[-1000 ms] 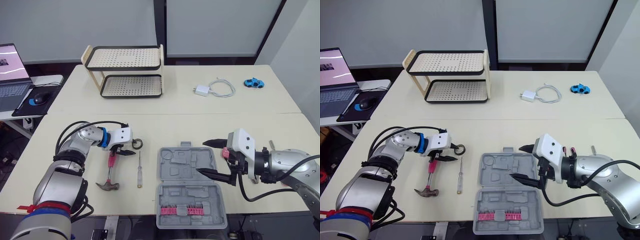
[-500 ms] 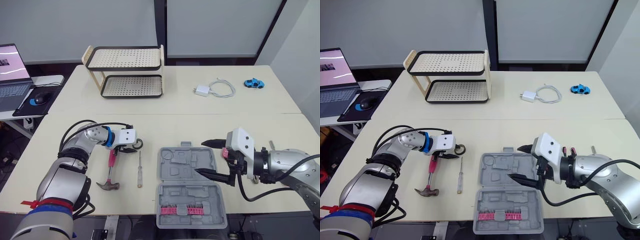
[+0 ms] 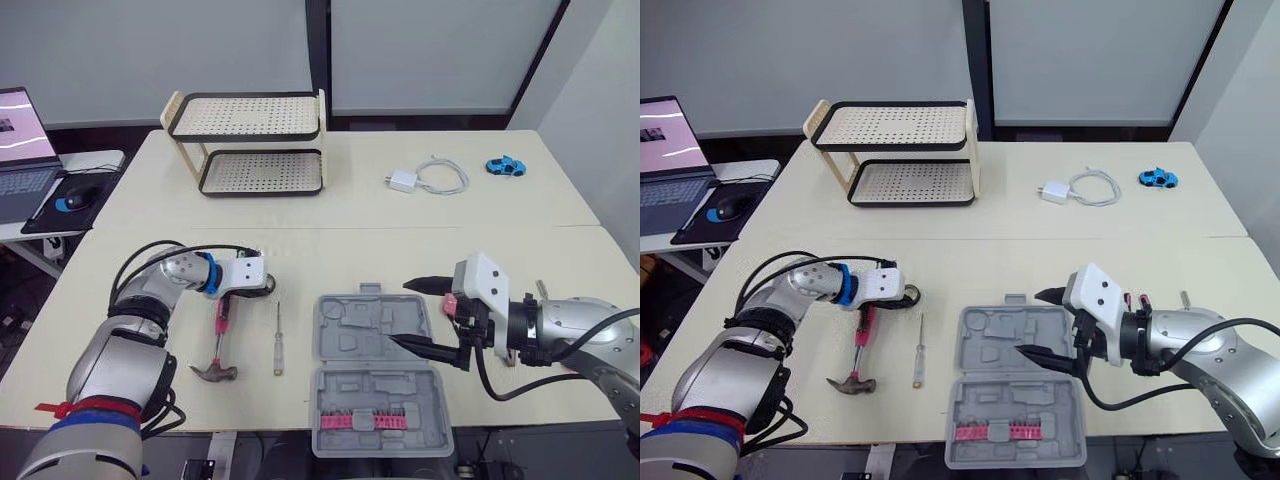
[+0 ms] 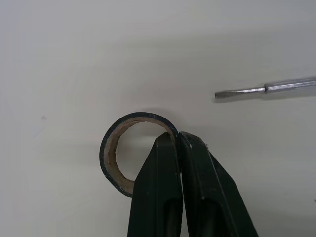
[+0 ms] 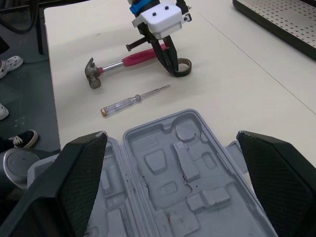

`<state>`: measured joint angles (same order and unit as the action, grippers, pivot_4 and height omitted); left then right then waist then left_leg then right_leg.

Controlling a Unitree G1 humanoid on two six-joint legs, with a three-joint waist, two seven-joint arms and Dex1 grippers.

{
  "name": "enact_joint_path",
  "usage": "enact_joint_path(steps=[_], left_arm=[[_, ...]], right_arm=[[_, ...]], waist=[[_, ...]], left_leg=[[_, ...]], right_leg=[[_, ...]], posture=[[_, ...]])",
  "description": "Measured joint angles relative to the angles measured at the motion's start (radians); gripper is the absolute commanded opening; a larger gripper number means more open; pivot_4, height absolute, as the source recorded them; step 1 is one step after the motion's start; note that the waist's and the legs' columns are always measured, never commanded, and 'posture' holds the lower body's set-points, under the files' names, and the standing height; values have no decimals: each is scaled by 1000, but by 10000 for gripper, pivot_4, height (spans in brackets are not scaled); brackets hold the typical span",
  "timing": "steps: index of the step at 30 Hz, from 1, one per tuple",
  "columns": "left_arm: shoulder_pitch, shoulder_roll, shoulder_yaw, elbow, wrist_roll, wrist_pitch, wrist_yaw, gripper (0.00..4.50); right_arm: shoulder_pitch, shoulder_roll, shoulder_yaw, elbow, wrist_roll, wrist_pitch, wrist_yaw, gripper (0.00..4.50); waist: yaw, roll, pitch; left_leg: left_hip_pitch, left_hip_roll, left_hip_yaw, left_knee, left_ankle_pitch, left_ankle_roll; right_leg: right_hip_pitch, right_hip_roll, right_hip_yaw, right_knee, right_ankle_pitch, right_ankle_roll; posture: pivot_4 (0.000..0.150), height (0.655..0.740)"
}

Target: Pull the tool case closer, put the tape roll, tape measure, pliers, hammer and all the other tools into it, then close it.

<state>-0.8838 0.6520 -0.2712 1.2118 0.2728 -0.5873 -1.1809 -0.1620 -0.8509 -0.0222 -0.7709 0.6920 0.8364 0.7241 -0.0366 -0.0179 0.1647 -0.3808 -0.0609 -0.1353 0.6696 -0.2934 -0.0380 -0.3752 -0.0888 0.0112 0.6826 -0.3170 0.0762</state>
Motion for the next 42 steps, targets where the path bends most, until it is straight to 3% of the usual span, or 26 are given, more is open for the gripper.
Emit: enact_joint_path(steps=[5, 9, 13, 19, 28, 42], left_arm=[[19, 50, 79, -190, -152, 172, -220, 226], [165, 60, 118, -570, -274, 456, -283, 226], [329, 39, 120, -973, -360, 824, -215, 226], [389, -19, 105, -1274, -396, 1138, -61, 226], [376, -108, -10, -1325, -410, 1347, 62, 226], [353, -150, -79, -1151, -409, 1236, 79, 226]], right_arm=[[32, -5, -17, -16, 3, 9, -9, 45000], [57, -14, -28, -41, 4, 15, -16, 45000], [71, -18, -18, -59, -4, 32, -51, 45000], [70, -3, 26, -83, -5, 72, -114, 45000], [29, 45, 94, -76, -25, 117, -195, 45000], [65, 74, 142, -74, -80, 132, -247, 45000]], waist=[[1, 0, 0], [-1, 0, 0], [-4, 0, 0], [5, 0, 0], [6, 0, 0], [7, 0, 0]], left_leg=[[-1, 1, -1, 1, 0, -1], [-1, 3, -2, 1, 0, -1], [-1, 4, -2, 1, 0, 0], [0, 3, -2, 2, -1, 2], [-1, 3, -1, 2, -1, 2], [0, 2, -1, 2, 0, 0]], right_leg=[[0, -1, 0, 0, 0, 0], [1, -1, 1, -1, 0, 0], [1, -1, 2, 0, 0, 0], [2, -1, 3, 0, 0, 0], [1, -1, 3, -1, 0, 0], [1, -1, 3, -1, 0, 0]], posture=[[1500, 7400], [1500, 7400], [1500, 7400], [1500, 7400], [1500, 7400], [1500, 7400]])
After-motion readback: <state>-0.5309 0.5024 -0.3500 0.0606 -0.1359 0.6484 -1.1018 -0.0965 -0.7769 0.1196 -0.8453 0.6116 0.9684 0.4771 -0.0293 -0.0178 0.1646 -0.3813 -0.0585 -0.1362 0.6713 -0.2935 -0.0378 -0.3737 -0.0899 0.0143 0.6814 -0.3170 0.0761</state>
